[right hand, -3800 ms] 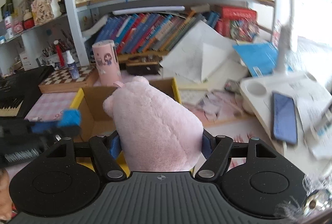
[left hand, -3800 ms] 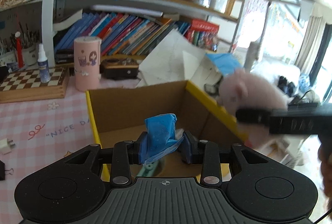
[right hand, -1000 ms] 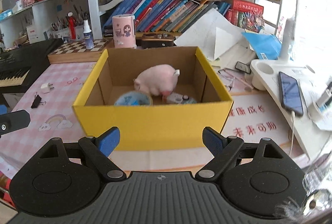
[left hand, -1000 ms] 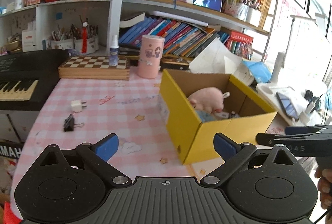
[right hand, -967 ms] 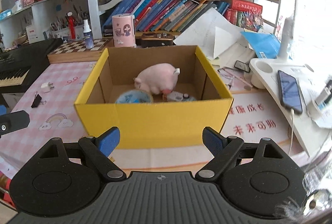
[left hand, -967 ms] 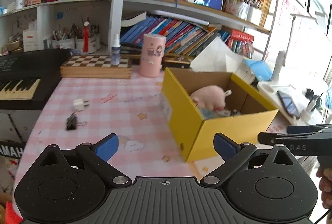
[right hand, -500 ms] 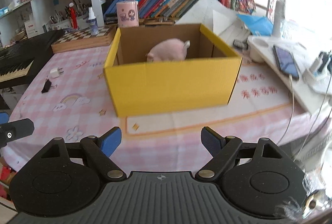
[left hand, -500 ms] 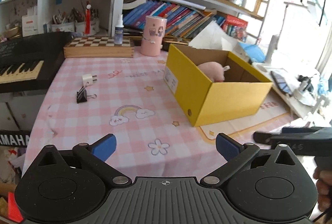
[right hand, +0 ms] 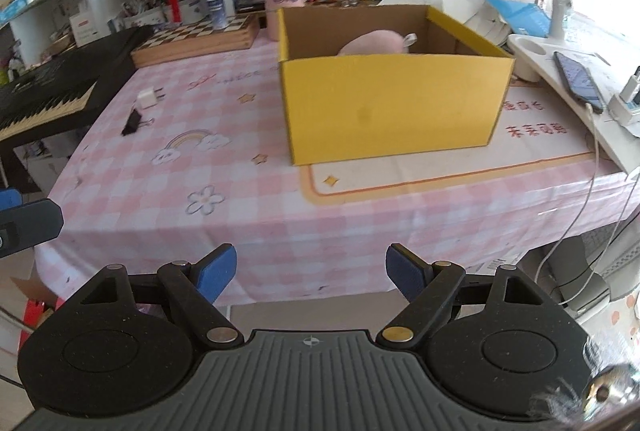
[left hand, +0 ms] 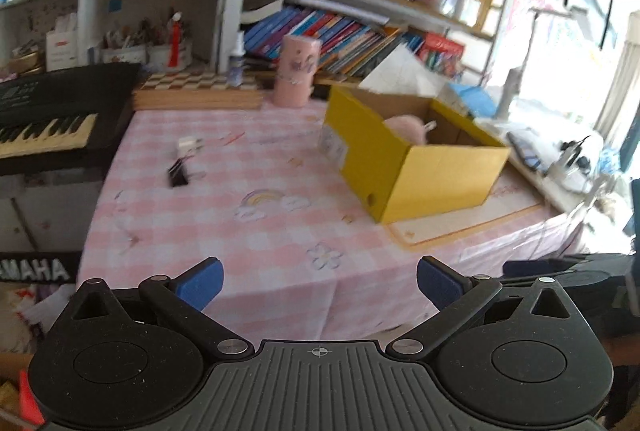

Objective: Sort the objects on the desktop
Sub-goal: 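Withdraw both tools from the box toward the white plug and binder clip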

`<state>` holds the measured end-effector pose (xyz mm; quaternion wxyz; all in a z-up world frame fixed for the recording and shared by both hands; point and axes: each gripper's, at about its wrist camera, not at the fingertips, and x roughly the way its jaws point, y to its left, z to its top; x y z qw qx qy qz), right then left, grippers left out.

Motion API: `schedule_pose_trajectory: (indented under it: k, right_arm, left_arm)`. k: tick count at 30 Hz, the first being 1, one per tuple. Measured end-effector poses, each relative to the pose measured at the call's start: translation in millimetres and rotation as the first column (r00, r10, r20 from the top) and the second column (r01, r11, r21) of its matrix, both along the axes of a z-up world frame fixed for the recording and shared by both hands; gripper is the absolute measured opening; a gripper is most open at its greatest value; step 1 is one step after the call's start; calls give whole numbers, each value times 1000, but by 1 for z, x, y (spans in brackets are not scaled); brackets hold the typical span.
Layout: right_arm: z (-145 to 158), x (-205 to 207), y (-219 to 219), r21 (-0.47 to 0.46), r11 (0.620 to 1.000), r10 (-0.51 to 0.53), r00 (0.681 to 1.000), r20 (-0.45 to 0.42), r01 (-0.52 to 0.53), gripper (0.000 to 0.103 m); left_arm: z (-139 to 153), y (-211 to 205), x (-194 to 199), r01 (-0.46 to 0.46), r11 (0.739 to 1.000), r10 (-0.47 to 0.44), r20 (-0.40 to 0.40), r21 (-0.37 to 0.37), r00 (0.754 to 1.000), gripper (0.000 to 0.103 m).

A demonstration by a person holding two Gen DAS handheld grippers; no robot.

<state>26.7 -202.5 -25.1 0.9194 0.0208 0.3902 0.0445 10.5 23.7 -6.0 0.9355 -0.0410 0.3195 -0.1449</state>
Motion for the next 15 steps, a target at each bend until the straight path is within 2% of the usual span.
schedule_pose_trajectory:
  k: [5,8,15]
  right_arm:
    - [-3,1,19,-1,998,66,998,-17,-66,79]
    - [-1,4,32,-12,995,103,995,-11,-103,78]
    - [8,8,55,-35,987,156,987,31,-154,78]
  left_arm:
    - [-6,21,4,-113,993,114,-53,26,992,103]
    - [-6,36,4,-167,986,168,-54,23,984,103]
    - [-1,52,1,-206,978,206,-21,15,978,103]
